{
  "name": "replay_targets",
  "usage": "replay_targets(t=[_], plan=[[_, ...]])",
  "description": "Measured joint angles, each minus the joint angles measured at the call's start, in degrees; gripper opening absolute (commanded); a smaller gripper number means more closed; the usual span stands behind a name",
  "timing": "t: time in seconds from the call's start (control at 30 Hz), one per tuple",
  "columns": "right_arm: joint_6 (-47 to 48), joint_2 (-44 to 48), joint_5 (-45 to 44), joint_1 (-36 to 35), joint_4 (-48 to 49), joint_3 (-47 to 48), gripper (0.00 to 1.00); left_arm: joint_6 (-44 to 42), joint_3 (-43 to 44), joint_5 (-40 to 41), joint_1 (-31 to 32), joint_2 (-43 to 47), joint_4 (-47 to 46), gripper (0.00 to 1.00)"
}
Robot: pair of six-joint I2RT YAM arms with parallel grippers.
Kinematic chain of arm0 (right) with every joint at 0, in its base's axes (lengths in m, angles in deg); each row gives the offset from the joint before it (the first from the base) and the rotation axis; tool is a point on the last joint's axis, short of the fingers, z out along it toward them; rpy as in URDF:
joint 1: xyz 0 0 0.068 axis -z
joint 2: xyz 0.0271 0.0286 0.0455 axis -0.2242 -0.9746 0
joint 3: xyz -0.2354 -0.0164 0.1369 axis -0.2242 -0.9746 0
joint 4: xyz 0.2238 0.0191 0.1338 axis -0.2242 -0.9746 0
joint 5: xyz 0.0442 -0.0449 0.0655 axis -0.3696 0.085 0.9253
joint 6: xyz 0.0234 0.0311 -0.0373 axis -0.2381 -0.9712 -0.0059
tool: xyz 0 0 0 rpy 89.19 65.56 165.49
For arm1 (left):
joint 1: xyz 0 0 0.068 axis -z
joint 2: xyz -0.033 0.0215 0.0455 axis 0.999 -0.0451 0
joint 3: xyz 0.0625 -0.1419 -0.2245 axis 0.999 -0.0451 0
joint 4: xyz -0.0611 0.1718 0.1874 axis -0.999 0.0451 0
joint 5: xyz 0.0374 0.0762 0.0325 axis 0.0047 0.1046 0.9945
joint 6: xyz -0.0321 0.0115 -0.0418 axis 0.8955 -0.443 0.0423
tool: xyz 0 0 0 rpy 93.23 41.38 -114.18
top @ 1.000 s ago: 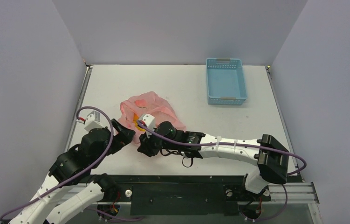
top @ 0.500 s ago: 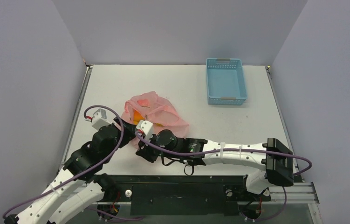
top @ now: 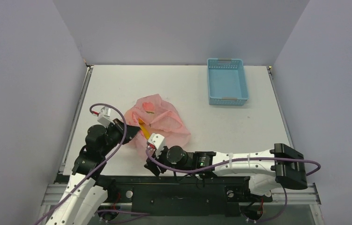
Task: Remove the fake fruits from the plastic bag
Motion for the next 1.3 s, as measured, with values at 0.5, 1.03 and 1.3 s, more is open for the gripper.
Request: replay_targets(t=[0.5, 1.03, 1.3], plan=[[-11.3, 12.1, 4.3, 16.7, 6.1, -10.4, 0.56, -11.0, -7.1, -8.9, -0.1, 9.6, 1.8, 0.00], [-7.1, 7.0, 3.4, 5.6, 4.7, -3.9, 0.00, -2.6, -1.1, -7.6, -0.1, 3.5, 7.5, 0.58], [-4.0, 6.8, -0.4, 4.7, 1.4, -3.3, 0.00, -0.3, 15.8, -1.0, -0.1, 4.0, 22.7, 0.89]])
